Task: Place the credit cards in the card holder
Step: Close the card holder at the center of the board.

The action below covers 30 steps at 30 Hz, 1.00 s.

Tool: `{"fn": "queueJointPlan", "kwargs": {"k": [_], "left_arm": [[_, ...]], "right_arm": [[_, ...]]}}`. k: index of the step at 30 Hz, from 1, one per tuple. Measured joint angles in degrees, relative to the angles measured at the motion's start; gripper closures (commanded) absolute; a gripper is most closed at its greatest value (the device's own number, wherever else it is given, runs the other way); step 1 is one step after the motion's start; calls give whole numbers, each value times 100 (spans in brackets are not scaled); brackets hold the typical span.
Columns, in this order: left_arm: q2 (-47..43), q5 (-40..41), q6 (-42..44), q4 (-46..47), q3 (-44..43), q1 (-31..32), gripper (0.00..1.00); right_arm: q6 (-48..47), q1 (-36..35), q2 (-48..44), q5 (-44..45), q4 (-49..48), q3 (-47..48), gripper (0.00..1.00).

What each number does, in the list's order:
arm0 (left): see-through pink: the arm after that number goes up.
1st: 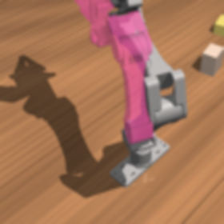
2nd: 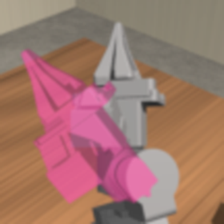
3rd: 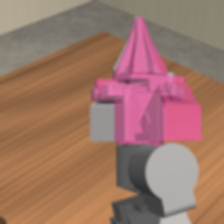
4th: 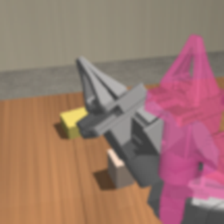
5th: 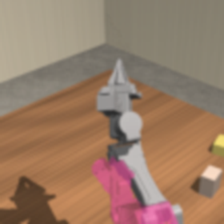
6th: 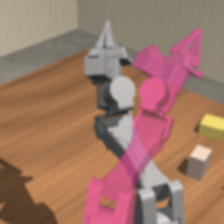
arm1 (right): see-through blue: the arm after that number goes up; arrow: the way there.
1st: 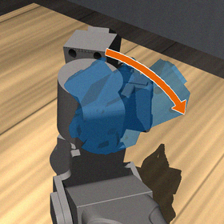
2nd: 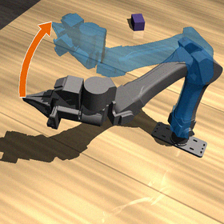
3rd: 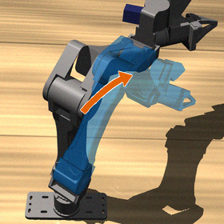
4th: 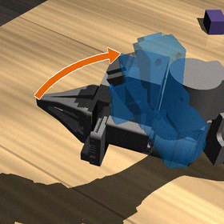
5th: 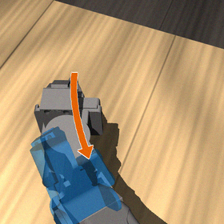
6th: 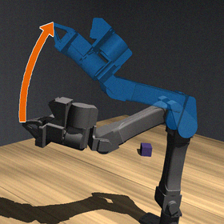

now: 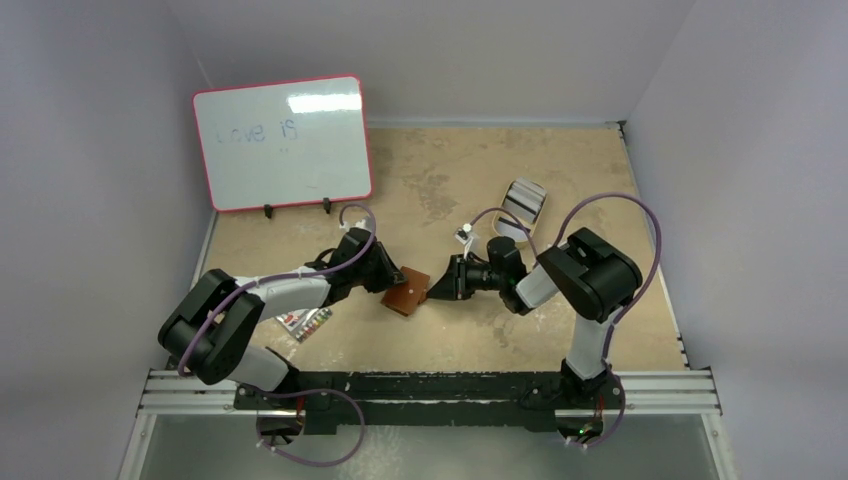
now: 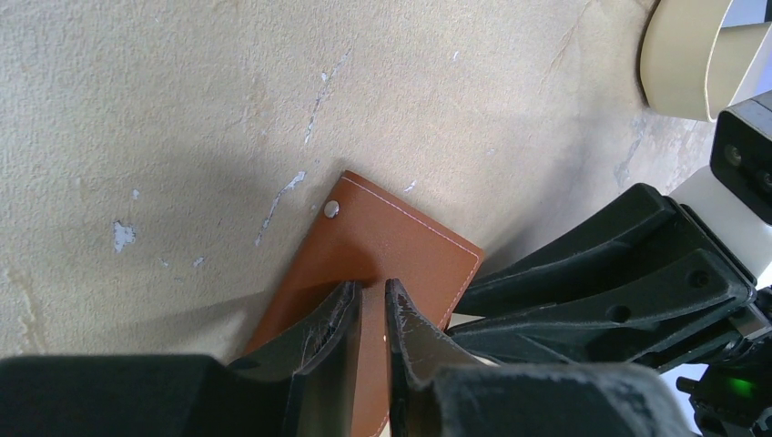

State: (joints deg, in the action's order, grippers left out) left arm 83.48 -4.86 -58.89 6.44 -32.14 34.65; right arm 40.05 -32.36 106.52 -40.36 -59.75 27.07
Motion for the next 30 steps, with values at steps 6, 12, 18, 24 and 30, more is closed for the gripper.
{"fn": "queueJointPlan", "kwargs": {"k": [6, 12, 18, 24, 30], "left_arm": [[0, 0, 0, 2, 0, 0, 83], [17, -2, 0, 22, 0, 0, 83], [20, 0, 0, 26, -2, 0, 82], [33, 0, -4, 48, -2, 0, 81], [63, 9, -2, -7, -57, 0, 80]], "right_arm": [[0, 0, 105, -133, -190, 55, 75], [-66, 0, 151, -190, -269, 153, 85], [-221, 0, 199, -326, -400, 184, 97], [-398, 0, 199, -428, -446, 184, 100], [-774, -55, 170, -422, -251, 186, 100]]}}
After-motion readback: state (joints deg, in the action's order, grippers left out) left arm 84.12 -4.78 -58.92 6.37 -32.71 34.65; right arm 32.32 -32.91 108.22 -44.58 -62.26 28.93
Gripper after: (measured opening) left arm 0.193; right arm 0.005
